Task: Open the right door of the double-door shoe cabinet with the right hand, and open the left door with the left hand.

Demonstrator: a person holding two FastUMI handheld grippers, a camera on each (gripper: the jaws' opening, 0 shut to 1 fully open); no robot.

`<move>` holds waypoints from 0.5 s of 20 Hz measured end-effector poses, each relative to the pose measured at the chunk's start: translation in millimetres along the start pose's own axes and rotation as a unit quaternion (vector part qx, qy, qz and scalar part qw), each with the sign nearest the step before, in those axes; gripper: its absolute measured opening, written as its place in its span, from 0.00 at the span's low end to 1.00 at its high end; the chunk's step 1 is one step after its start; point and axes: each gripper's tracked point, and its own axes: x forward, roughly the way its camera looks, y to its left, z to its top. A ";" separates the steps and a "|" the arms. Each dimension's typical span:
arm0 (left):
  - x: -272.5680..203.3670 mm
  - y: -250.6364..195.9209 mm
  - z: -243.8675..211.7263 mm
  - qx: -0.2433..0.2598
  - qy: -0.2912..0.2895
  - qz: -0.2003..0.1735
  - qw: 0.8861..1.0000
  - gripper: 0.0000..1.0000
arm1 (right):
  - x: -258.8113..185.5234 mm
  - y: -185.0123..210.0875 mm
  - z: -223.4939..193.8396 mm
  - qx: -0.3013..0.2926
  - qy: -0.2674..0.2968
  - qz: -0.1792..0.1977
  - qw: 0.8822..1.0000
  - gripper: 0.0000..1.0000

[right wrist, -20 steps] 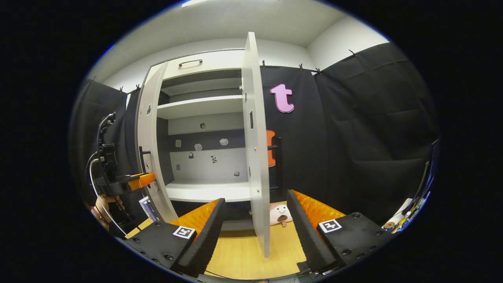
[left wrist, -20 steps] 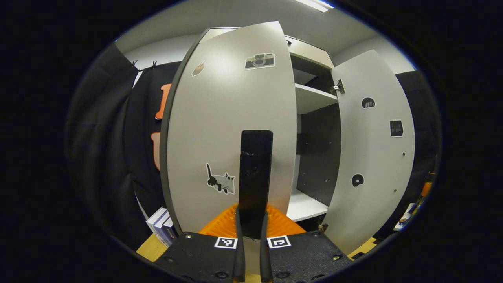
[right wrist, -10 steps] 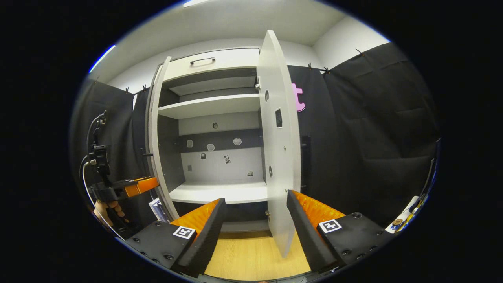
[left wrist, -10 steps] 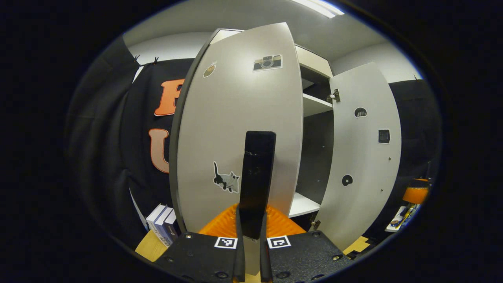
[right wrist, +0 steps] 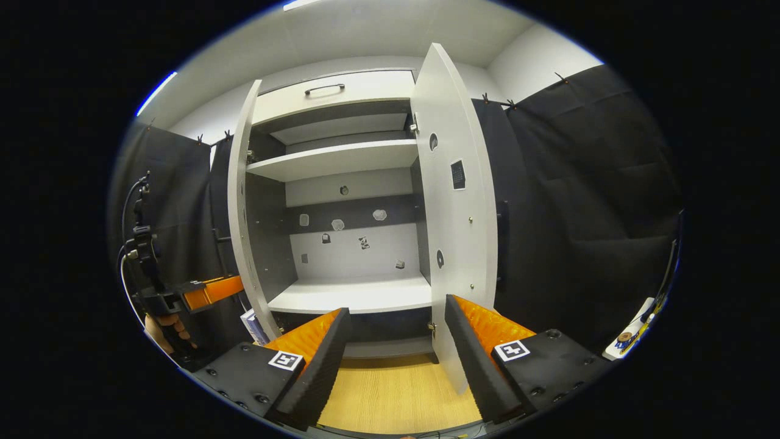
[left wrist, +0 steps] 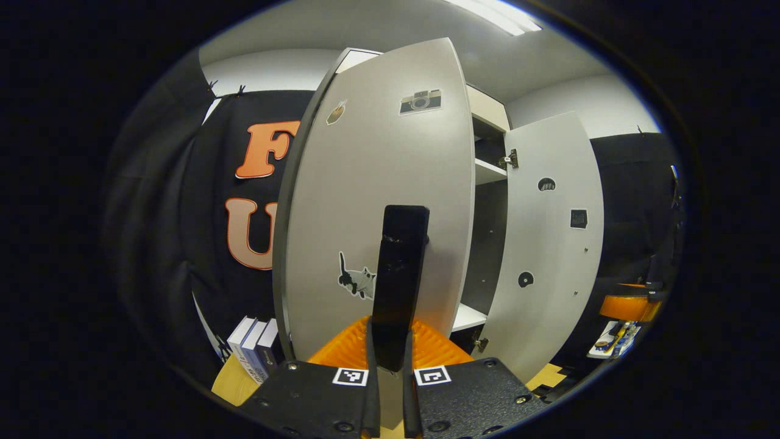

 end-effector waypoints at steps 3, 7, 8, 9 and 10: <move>-7.1 9.2 4.5 0.028 -0.011 0.011 0.999 0.14 | -0.1 5.6 -0.3 -0.002 0.000 0.002 1.000 0.98; -10.7 28.2 7.0 0.038 -0.016 0.036 0.998 0.14 | 2.0 15.0 -2.4 0.000 0.002 0.010 1.000 0.98; -13.1 28.5 7.4 0.034 -0.016 0.037 0.999 0.12 | 1.6 20.0 -3.8 0.007 0.005 0.016 1.000 0.98; -14.4 29.9 7.2 0.036 -0.015 0.039 0.998 0.14 | 1.9 25.6 -3.9 0.012 0.006 0.021 1.000 0.99; -16.0 32.6 8.0 0.041 -0.015 0.043 0.998 0.14 | 1.1 29.2 -4.7 0.013 0.006 0.024 1.000 0.99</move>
